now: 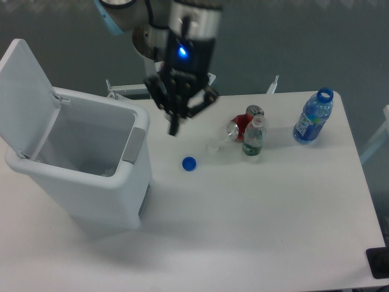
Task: Close the trash can
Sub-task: 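Move the gripper up and over toward the open trash can lid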
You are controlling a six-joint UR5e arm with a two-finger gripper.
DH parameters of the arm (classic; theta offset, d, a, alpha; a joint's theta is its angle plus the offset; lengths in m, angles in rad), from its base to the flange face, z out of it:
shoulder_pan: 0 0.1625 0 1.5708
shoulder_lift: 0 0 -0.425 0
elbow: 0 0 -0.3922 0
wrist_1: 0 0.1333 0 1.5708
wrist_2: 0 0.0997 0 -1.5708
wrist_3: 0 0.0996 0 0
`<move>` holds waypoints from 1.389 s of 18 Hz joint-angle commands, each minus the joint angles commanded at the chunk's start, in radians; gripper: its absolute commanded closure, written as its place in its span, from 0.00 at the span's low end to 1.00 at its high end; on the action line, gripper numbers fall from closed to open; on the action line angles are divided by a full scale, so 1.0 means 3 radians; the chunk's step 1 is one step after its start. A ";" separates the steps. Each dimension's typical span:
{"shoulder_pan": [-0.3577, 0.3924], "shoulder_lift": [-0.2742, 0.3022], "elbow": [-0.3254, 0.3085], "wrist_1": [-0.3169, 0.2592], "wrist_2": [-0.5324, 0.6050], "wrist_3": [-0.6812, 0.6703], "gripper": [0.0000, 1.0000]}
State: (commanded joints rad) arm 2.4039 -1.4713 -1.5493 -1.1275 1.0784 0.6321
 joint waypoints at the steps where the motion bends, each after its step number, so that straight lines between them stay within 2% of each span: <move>1: -0.0066 0.0056 0.0015 -0.0005 -0.0015 -0.0010 0.91; 5: -0.0414 0.0174 0.0056 0.0030 -0.0061 0.0015 0.91; 10: -0.0839 0.0231 0.0077 0.0240 -0.0061 0.0035 0.91; 13: -0.1058 0.0241 0.0077 0.0235 -0.0061 0.0295 0.92; 16: -0.1156 0.0236 0.0087 0.0235 -0.0061 0.0526 0.92; 21: -0.1320 0.0226 0.0046 0.0200 -0.0015 0.0547 0.92; 25: -0.1422 0.0215 -0.0010 0.0179 0.0280 0.0557 0.94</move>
State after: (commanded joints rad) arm 1.9775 -1.4067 -1.5523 -1.0738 1.1624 0.7992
